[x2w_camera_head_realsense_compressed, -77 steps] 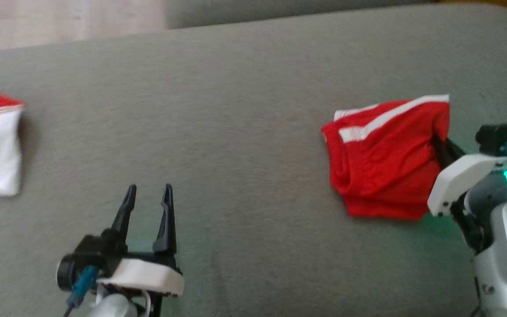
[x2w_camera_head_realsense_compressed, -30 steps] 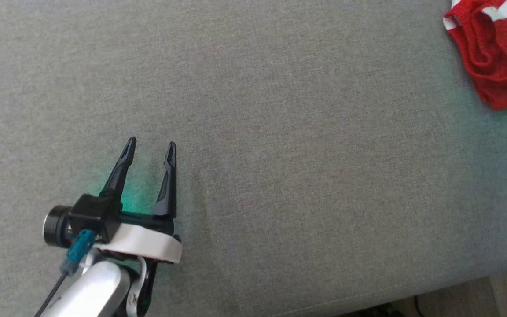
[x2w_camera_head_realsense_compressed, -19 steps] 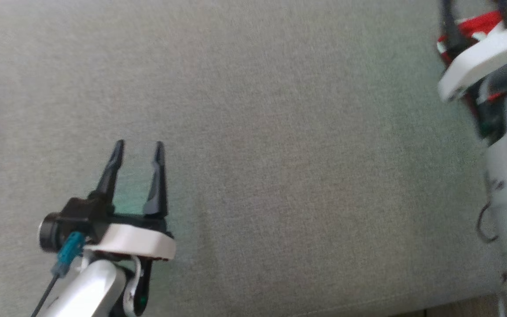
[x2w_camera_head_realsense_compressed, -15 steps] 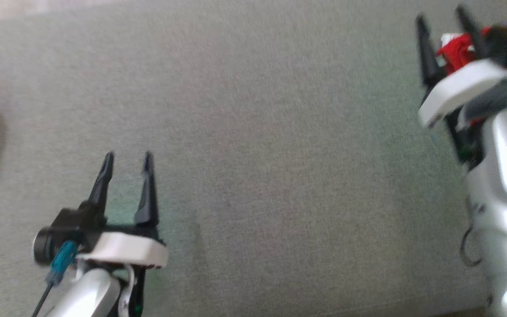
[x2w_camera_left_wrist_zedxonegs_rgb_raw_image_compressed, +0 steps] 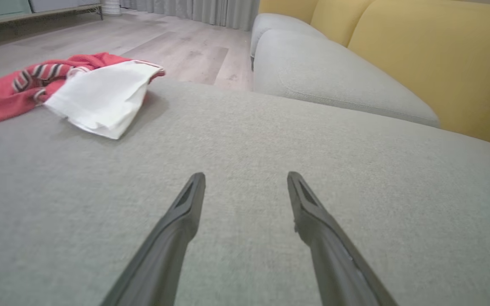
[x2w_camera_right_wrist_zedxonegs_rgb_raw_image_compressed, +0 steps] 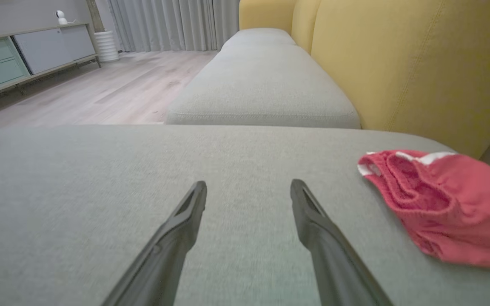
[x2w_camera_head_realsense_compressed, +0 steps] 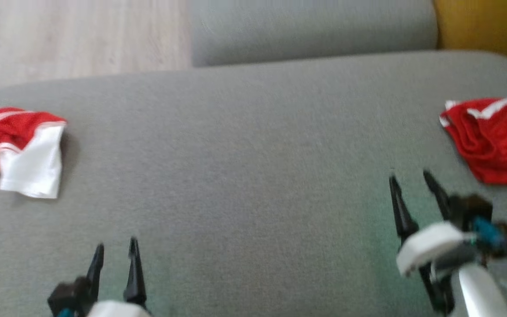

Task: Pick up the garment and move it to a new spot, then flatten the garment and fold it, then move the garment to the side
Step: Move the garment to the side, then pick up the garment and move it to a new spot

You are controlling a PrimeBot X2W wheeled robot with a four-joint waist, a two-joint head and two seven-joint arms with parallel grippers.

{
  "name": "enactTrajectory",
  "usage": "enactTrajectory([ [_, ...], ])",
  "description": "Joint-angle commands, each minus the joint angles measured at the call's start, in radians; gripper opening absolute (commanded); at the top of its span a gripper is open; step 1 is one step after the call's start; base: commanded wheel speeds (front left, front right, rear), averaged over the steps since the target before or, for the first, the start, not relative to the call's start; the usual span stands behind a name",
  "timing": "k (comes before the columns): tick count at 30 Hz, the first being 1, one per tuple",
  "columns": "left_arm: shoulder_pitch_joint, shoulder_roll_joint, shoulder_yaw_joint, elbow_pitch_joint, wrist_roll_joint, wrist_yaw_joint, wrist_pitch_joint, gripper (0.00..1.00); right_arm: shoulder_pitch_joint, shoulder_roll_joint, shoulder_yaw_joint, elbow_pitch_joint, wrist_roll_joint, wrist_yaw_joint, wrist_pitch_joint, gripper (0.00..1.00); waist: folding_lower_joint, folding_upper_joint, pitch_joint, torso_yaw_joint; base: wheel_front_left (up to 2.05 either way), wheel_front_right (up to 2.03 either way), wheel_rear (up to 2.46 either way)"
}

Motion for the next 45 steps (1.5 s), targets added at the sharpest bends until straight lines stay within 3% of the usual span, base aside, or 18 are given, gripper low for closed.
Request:
enactTrajectory([
  [1, -0.018, 0.02, 0.049, -0.021, -0.001, -0.007, -0.015, 1.0, -0.002, 0.004, 0.022, -0.058, 0.007, -0.001, -0.011, 1.0, 0.0004, -0.0001, -0.053, 0.045, 0.0, 0.0, 0.0],
  [10, 0.042, 0.039, 0.045, -0.009, -0.01, -0.046, -0.019, 1.0, 0.16, 0.005, 0.047, -0.16, 0.078, -0.001, -0.015, 1.0, 0.0004, -0.0001, -0.089, 0.076, 0.0, 0.0, 0.0],
  [29, 0.028, 0.038, 0.028, -0.038, 0.004, -0.029, -0.006, 1.0, 0.202, 0.005, 0.06, -0.188, 0.078, -0.001, -0.011, 1.0, 0.0004, -0.0001, -0.09, 0.089, 0.0, 0.0, 0.0],
  [35, 0.013, 0.043, 0.024, -0.046, 0.012, -0.024, 0.002, 1.0, 0.207, 0.005, 0.053, -0.196, 0.078, -0.001, -0.016, 1.0, 0.0004, -0.0001, -0.08, 0.175, 0.0, 0.0, 0.0],
  [45, 0.004, 0.07, 0.032, -0.074, 0.023, -0.007, 0.015, 1.0, 0.2, 0.005, 0.058, -0.191, 0.087, -0.001, -0.025, 1.0, 0.0004, -0.0001, -0.069, 0.411, 0.0, 0.0, 0.0],
])
